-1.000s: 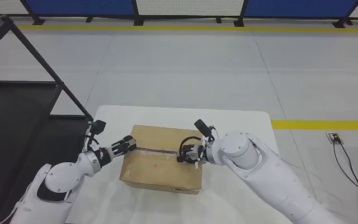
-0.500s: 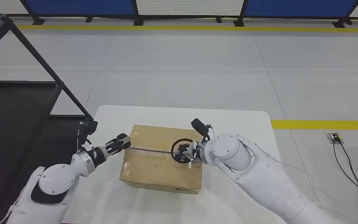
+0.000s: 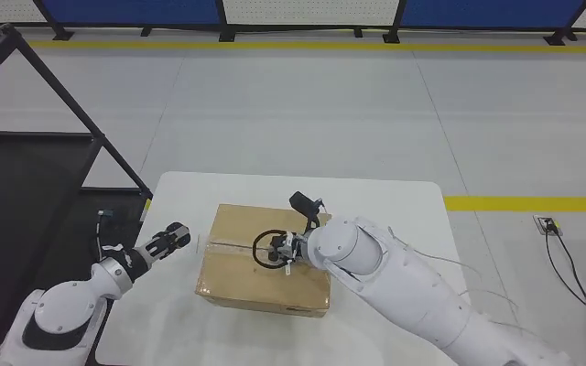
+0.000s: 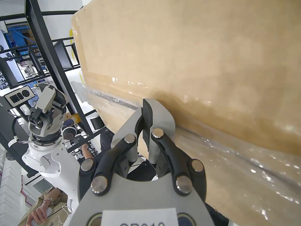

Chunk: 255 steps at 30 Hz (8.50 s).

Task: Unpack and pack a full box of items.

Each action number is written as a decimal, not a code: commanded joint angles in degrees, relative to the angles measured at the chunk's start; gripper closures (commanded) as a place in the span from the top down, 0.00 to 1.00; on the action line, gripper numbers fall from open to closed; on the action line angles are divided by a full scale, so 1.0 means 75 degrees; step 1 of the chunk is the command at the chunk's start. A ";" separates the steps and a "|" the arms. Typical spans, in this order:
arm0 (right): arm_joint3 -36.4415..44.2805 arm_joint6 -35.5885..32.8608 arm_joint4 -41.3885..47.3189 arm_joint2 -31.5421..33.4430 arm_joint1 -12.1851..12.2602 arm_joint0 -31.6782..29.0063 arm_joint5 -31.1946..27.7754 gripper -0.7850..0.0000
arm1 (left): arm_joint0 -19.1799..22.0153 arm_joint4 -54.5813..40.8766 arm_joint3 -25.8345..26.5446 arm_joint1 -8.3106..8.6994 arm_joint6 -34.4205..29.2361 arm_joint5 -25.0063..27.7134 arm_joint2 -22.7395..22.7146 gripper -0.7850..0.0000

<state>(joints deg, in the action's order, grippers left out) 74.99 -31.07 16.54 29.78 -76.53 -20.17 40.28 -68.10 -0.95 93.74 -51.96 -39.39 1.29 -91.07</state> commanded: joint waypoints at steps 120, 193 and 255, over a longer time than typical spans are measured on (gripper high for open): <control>0.2734 0.0224 -0.2558 0.4783 0.0506 -0.4713 0.0704 0.00 | 0.0435 0.0618 -0.0522 -0.0350 0.1297 -0.0614 0.1400 0.00; 0.1566 0.1683 -0.1986 0.3313 -0.0158 -0.3004 0.0657 0.00 | -0.0142 -0.0340 -0.0943 -0.0459 0.1086 -0.0287 0.0100 0.00; 0.2488 0.0442 -0.3428 0.3875 -0.0568 -0.3640 0.1720 0.00 | -0.0277 -0.0477 -0.1556 -0.0462 0.0634 0.0281 -0.0299 0.00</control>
<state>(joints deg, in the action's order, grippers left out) 93.31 -27.40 -9.00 58.13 -80.99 -47.00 53.07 -70.27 -4.55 82.16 -55.45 -34.53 3.38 -93.26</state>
